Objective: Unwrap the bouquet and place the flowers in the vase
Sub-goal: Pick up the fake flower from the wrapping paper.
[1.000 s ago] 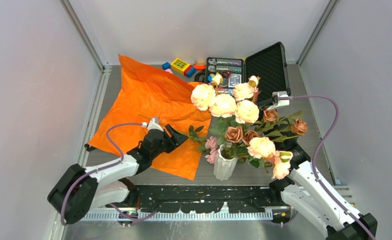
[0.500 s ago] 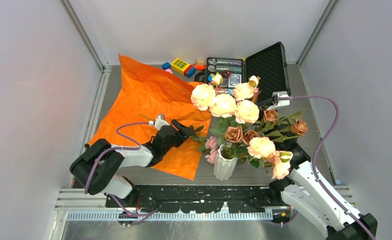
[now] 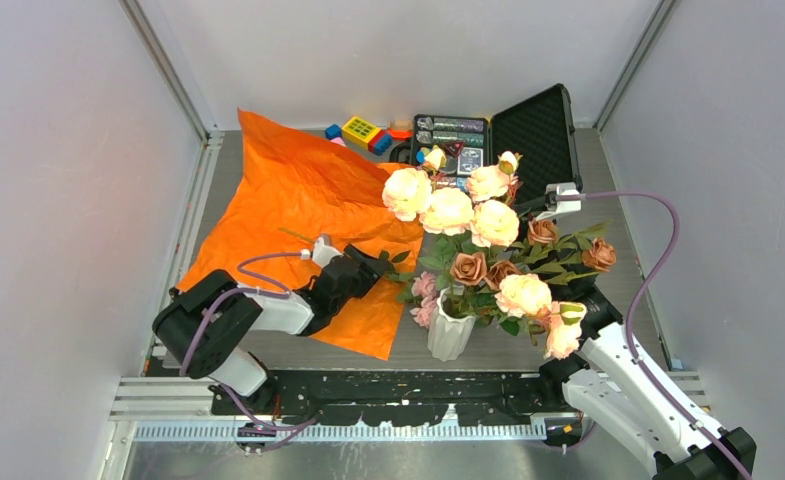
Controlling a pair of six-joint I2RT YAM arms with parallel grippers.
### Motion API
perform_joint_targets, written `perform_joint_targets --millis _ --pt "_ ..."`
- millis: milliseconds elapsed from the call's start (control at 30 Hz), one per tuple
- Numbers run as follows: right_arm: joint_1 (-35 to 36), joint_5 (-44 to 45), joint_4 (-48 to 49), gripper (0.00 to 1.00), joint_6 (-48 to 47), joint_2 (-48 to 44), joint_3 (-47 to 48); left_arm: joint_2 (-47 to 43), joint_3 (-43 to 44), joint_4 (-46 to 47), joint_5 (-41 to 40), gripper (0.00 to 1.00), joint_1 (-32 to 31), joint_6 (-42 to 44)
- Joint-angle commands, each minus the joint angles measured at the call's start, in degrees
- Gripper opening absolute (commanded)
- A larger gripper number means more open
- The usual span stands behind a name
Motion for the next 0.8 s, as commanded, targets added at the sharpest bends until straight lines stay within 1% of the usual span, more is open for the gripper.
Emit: perform_joint_targets --millis 0,133,367,500,533,767 --pt "-0.2 1.4 1.2 0.68 -1.0 -0.8 0.7 1.6 0.2 3.4 -2.6 0.51 -0.1 -0.8" --pt "-0.2 1.6 1.1 0.68 -1.1 -1.1 0.8 2.0 0.2 3.4 -2.4 0.5 -0.1 -0.8" --pt "-0.2 1.6 1.0 0.68 -1.1 -1.1 0.7 2.2 0.2 2.7 -4.3 0.48 -0.1 -0.4" --pt "-0.2 1.6 1.0 0.68 -1.1 -1.0 0.7 4.5 1.4 5.8 -4.1 0.37 -0.1 0.9" --pt "-0.2 1.7 1.0 0.68 -1.1 -1.1 0.7 5.1 1.7 6.3 -4.0 0.37 -0.1 1.2" --pt "-0.2 1.1 1.2 0.68 -0.4 -0.8 0.4 8.3 3.5 8.4 -3.9 0.37 0.0 1.3"
